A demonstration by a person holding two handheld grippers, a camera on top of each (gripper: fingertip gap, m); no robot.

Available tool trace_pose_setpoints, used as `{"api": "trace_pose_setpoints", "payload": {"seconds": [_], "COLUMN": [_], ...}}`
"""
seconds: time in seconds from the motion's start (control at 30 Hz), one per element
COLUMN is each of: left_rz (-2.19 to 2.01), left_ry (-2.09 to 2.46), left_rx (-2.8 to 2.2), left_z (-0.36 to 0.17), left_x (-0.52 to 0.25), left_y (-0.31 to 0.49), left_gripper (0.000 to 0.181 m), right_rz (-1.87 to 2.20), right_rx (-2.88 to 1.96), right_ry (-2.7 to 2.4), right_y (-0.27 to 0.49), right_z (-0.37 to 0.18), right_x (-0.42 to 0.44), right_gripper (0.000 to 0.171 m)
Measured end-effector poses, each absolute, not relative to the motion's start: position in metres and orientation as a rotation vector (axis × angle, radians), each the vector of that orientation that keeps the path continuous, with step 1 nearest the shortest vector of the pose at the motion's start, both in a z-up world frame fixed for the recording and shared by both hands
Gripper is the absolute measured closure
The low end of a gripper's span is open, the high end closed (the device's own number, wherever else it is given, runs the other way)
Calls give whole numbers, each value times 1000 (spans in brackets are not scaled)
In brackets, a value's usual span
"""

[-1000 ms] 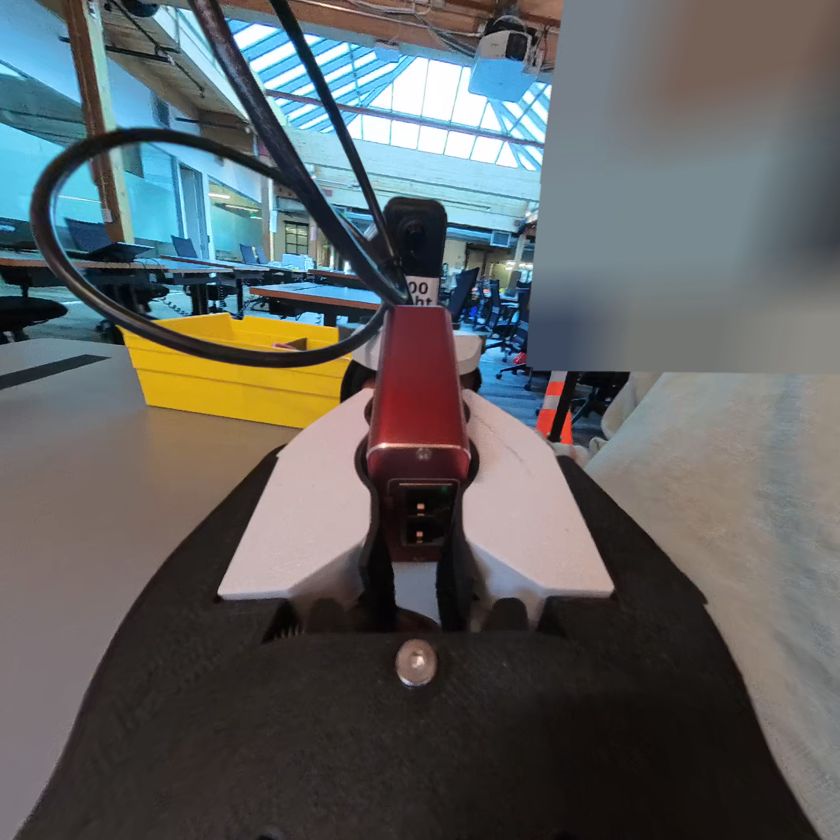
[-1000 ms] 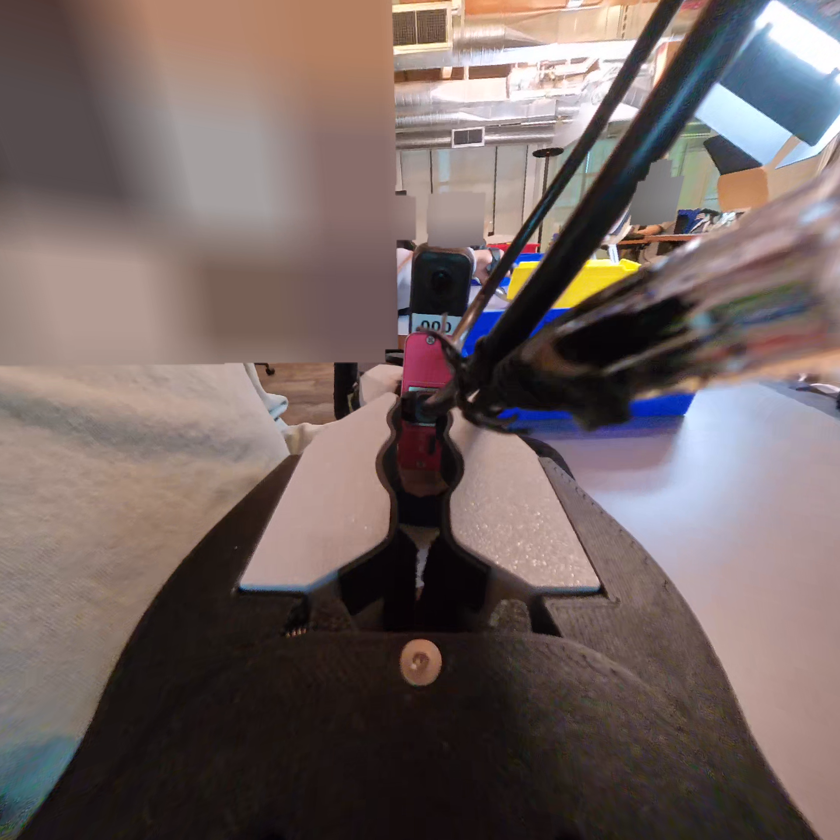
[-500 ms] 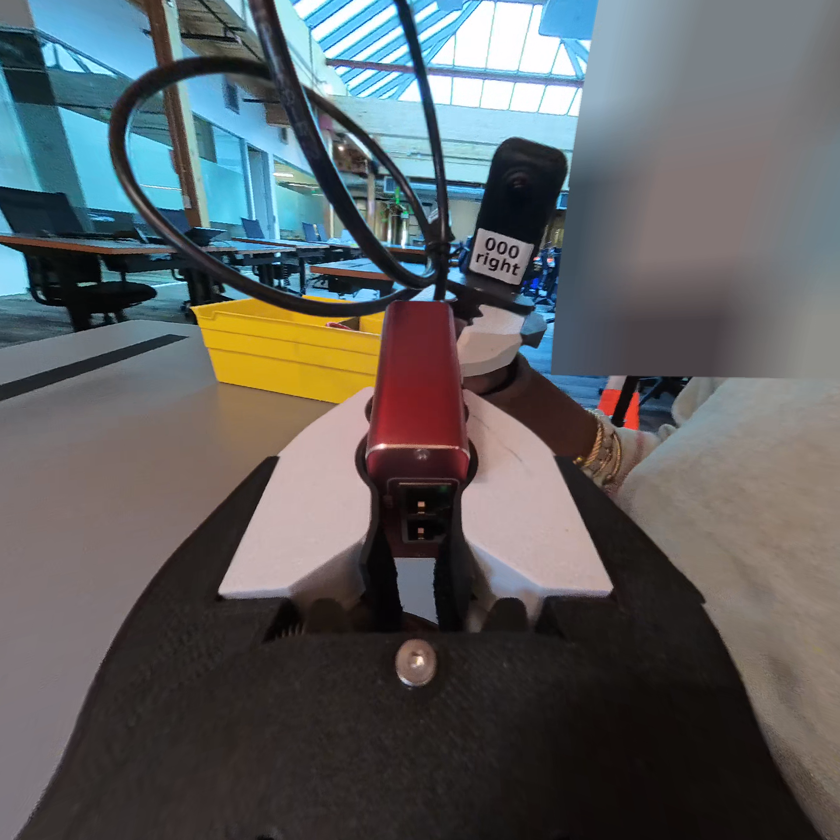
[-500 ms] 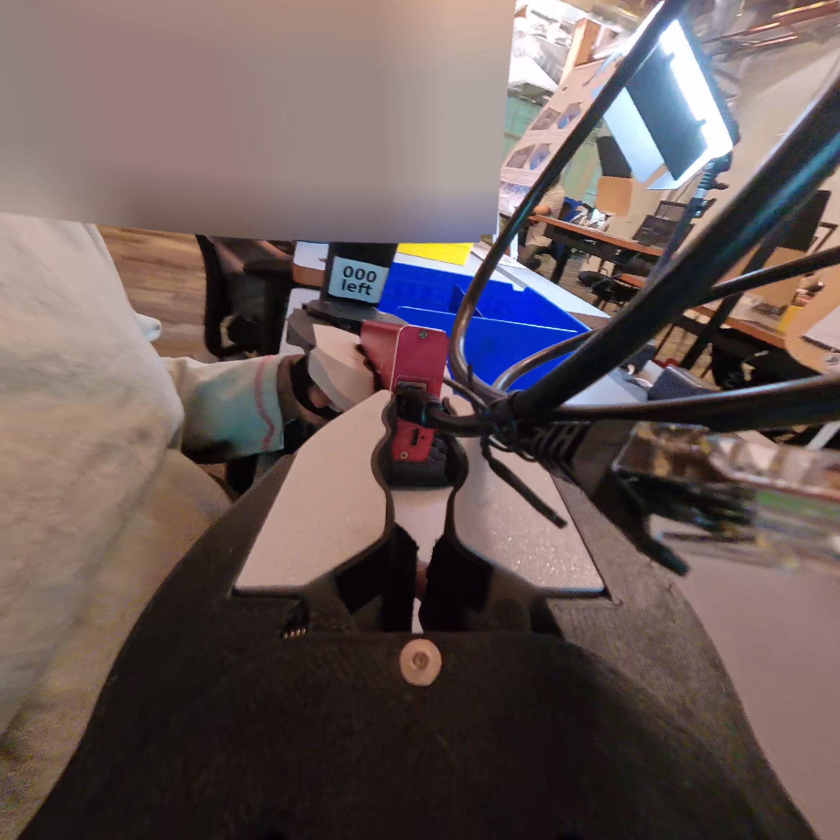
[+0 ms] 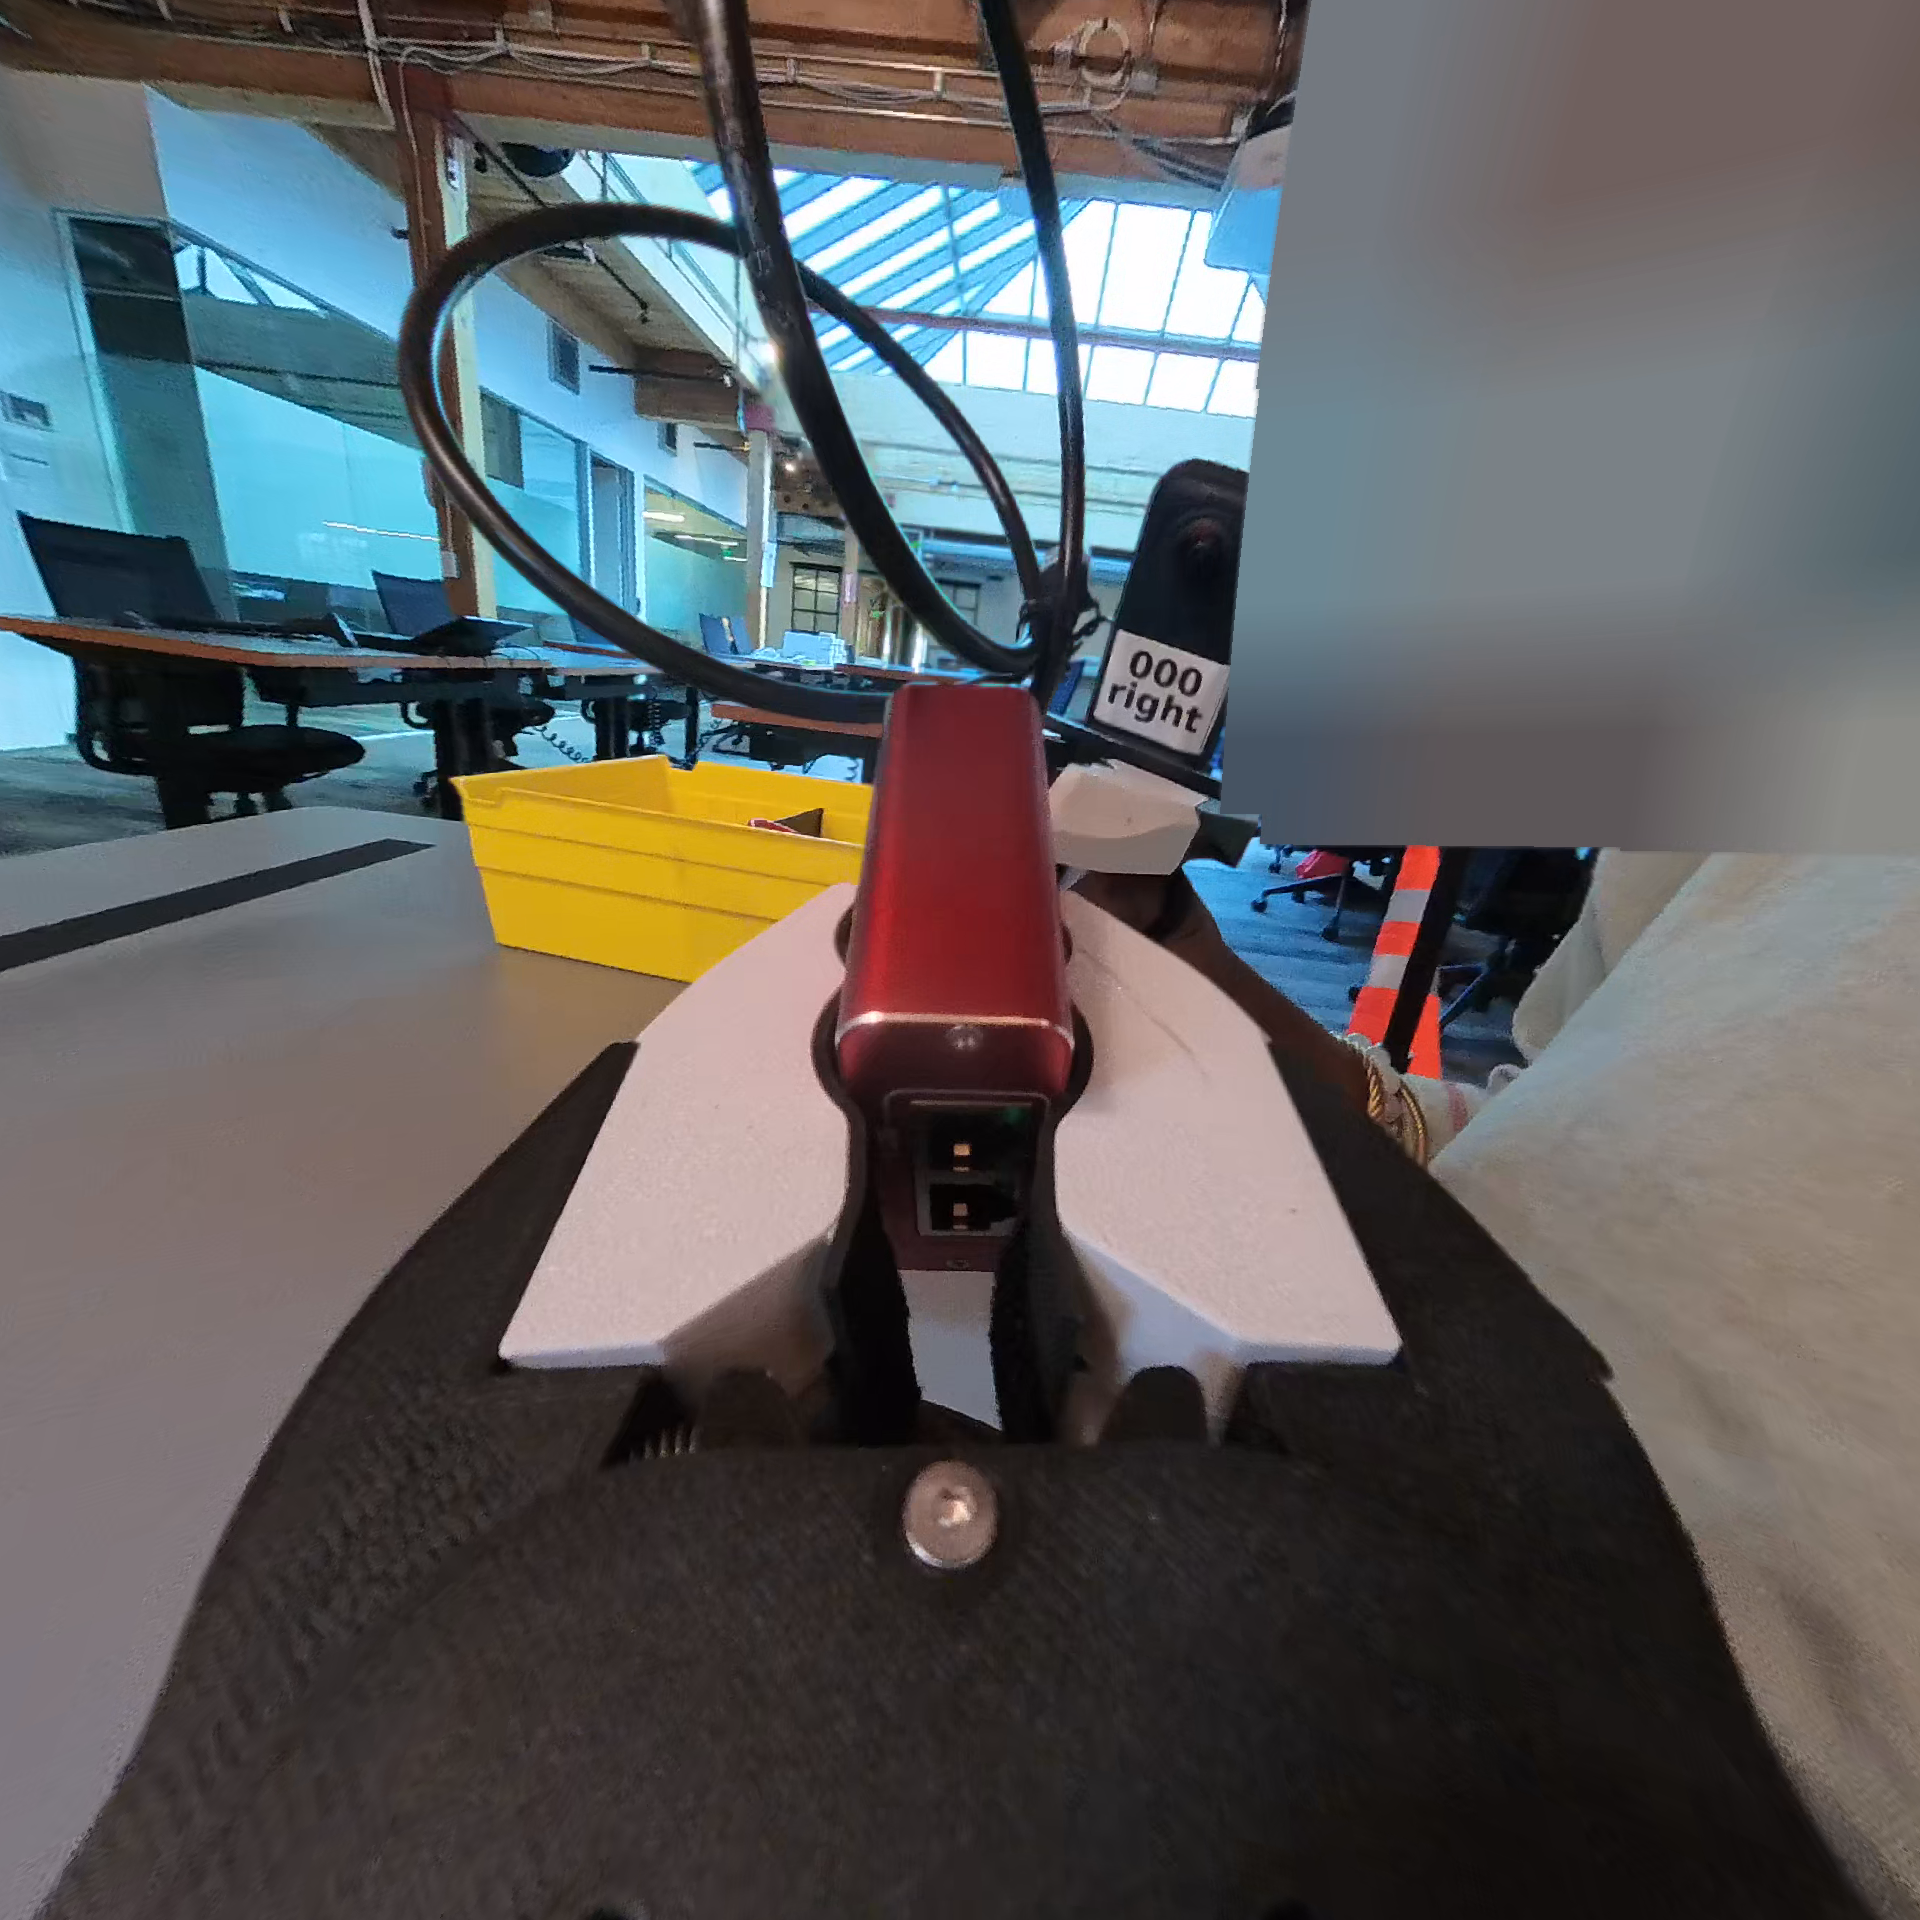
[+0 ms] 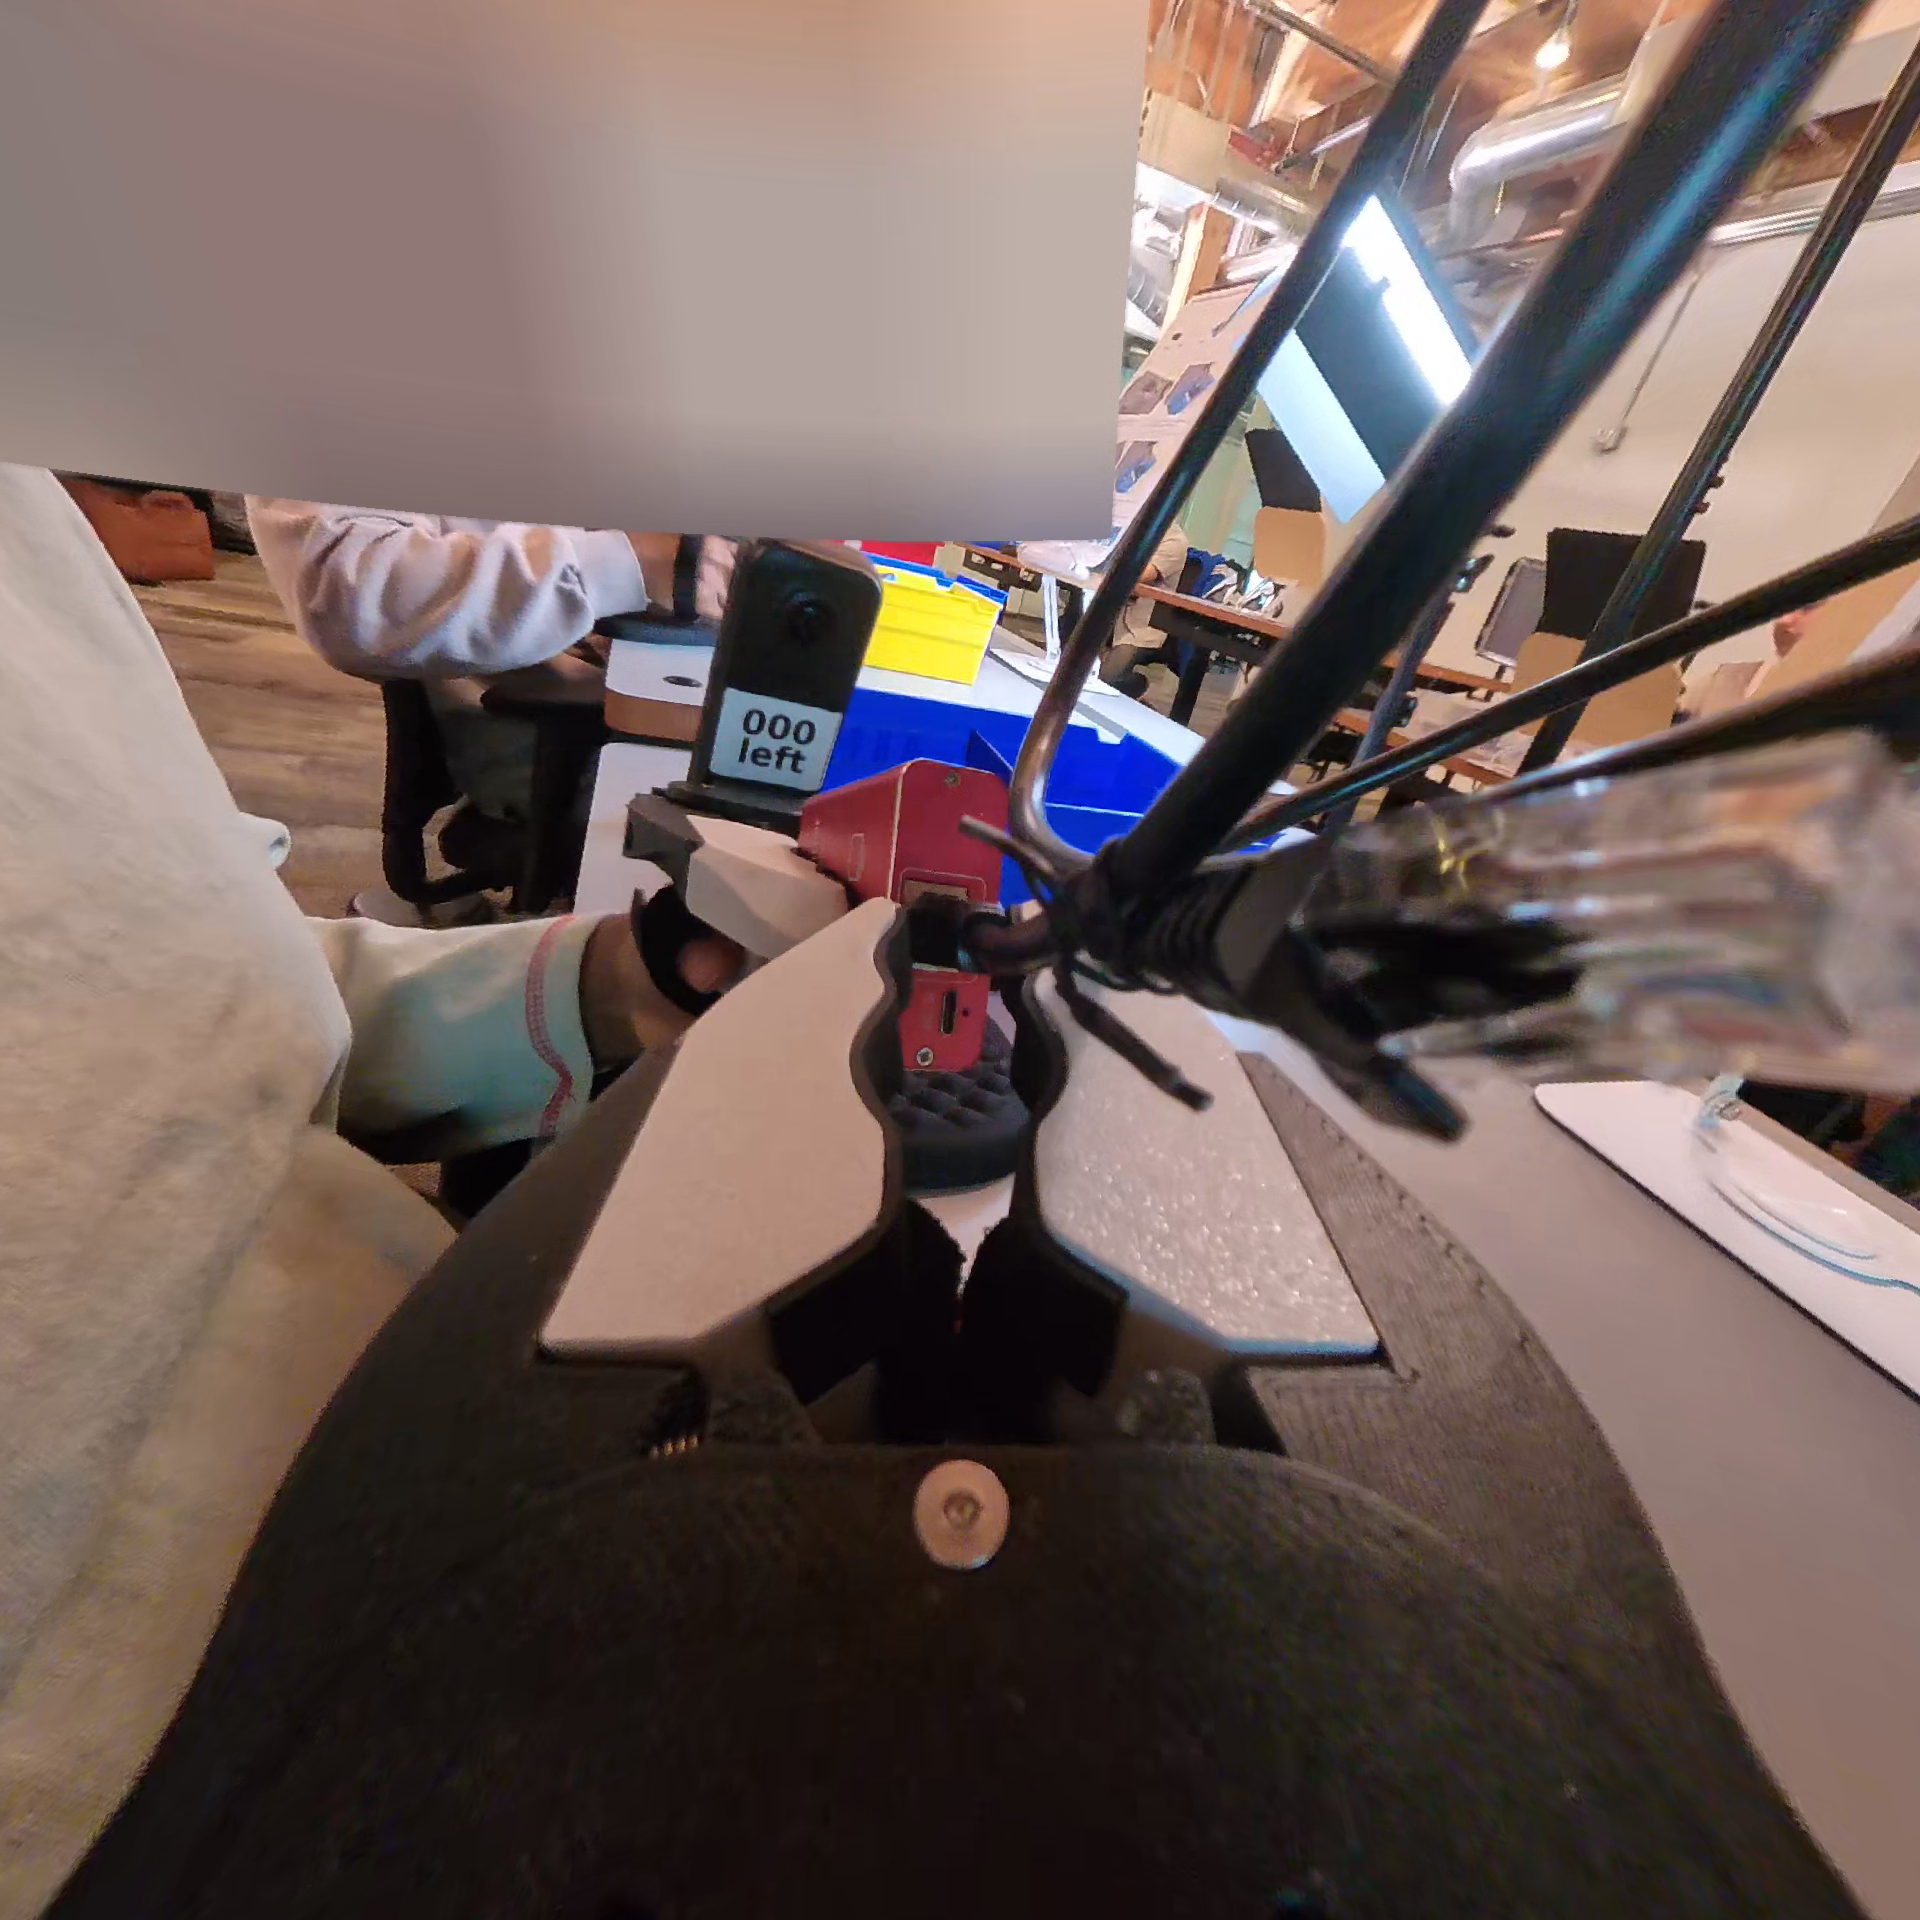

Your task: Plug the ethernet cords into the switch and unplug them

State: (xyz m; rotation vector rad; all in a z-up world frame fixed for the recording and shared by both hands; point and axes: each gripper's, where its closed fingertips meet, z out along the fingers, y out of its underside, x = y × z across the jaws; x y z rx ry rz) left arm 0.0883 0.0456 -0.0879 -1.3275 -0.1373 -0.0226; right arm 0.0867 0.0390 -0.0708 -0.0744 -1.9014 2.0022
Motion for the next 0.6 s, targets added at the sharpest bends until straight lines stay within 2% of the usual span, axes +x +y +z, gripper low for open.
{"api": "trace_pose_setpoints", "payload": {"seconds": [0.27, 0.47, 0.6], "left_rz": [-158, 312, -118], "left_ry": [-143, -58, -130], "left_rx": [-1267, -1403, -1281], "left_z": [-82, -88, -84], "left_x": [94, 86, 95], "left_y": [46, 52, 48], "left_gripper": [151, 151, 151], "right_rz": [2015, 2123, 2157], "right_rx": [-81, -97, -101], "right_ry": [-1888, -1891, -1825], "right_y": [38, 47, 47], "right_z": [-65, -69, -58], "right_x": [91, 89, 91], "right_gripper": [155, 155, 156]}}
